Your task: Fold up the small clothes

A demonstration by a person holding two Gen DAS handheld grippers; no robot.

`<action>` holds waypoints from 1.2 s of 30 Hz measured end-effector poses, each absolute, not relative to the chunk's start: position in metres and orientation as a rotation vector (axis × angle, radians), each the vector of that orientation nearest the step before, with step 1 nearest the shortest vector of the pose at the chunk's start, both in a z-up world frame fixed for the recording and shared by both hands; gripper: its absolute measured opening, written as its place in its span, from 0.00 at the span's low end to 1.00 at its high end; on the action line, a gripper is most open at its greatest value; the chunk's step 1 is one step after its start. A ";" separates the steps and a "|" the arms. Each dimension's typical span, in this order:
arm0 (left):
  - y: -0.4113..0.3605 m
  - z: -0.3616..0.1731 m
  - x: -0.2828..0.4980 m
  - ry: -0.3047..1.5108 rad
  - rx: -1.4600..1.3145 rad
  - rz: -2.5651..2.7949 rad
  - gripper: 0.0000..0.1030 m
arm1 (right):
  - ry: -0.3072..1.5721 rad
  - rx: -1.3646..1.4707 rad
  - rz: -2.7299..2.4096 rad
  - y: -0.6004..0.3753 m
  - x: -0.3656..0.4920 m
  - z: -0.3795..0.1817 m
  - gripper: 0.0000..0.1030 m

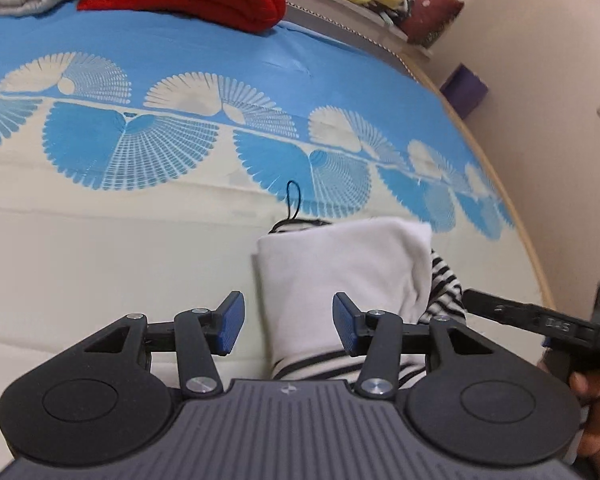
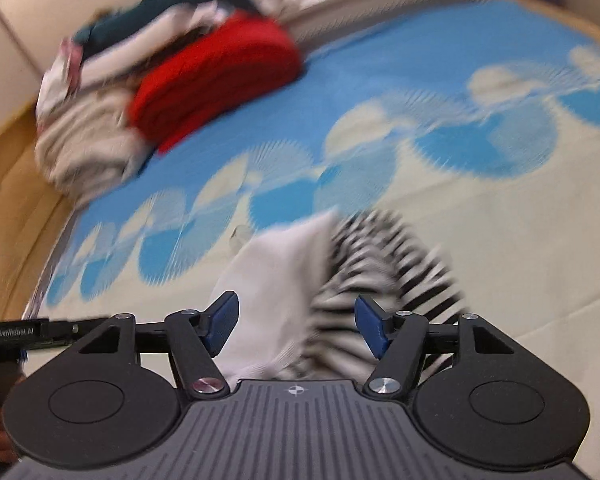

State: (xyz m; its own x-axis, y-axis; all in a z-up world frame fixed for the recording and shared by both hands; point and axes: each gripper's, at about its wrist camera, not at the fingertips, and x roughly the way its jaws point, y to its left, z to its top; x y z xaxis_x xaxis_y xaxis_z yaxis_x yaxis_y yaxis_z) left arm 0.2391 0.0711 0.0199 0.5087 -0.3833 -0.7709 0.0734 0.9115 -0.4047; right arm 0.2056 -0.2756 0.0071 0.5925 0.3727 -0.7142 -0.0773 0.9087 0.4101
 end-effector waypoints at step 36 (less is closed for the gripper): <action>-0.060 -0.040 0.231 1.195 0.057 -0.623 0.61 | 1.002 0.180 0.293 -0.308 0.174 -0.015 0.49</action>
State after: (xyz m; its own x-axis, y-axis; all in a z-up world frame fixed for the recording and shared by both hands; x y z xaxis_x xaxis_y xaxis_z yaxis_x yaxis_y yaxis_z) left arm 0.2311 -0.0603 -0.0401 0.2214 -0.4214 -0.8794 0.4795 0.8323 -0.2780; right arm 0.1739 -0.3085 -0.0150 0.5038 0.3234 -0.8010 -0.1592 0.9462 0.2818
